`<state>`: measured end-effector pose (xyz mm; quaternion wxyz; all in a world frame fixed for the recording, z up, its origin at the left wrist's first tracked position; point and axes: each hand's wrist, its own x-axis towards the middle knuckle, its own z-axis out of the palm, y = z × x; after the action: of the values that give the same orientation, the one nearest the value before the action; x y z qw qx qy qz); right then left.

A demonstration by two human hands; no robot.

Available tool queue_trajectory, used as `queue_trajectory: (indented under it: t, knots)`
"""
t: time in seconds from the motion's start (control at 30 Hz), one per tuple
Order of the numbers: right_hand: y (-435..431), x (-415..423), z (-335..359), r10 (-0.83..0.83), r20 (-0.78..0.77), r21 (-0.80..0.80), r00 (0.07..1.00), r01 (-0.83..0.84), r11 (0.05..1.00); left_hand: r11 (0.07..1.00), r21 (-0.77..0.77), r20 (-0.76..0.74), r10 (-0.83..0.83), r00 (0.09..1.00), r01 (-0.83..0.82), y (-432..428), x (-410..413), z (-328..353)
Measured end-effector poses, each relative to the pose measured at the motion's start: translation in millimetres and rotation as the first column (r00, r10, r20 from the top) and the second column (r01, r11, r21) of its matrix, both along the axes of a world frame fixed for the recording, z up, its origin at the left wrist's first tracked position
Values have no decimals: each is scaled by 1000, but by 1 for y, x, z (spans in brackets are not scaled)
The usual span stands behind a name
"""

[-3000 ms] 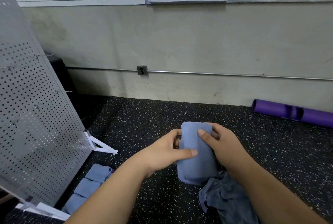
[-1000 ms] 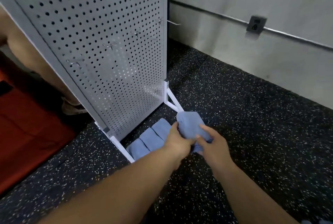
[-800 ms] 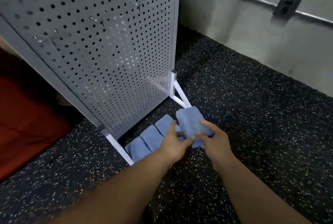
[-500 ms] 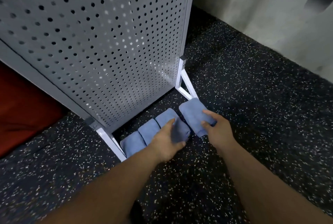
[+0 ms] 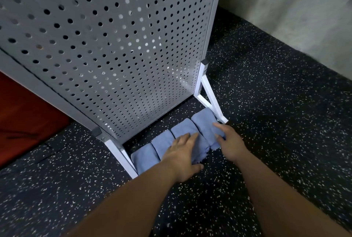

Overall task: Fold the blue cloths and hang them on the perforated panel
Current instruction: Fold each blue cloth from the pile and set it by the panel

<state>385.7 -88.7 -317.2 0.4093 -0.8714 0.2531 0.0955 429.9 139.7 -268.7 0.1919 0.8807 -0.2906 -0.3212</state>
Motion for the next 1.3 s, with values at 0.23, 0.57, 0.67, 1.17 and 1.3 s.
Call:
queue_trajectory:
  t: [0.23,0.57,0.67,1.17,1.3]
  knots:
    - [18,-11,12,21,-118,-359,993,-63,931,999,-29,-13,19,1000,-19,1,-6,-2]
    - [18,-83,75,14,-160,-339,987,-69,938,998,-24,-1,-66,998,66,-18,-29,38]
    - [12,-130,107,-37,-194,-343,980,-32,939,989,-41,-4,-141,990,141,-38,-49,62]
    - [21,-447,200,-437,-238,-331,867,351,876,844,-62,-63,-536,842,533,-139,-249,174]
    - [33,-533,185,-524,-274,-314,806,440,841,885,-88,-170,-466,868,458,-145,-324,159]
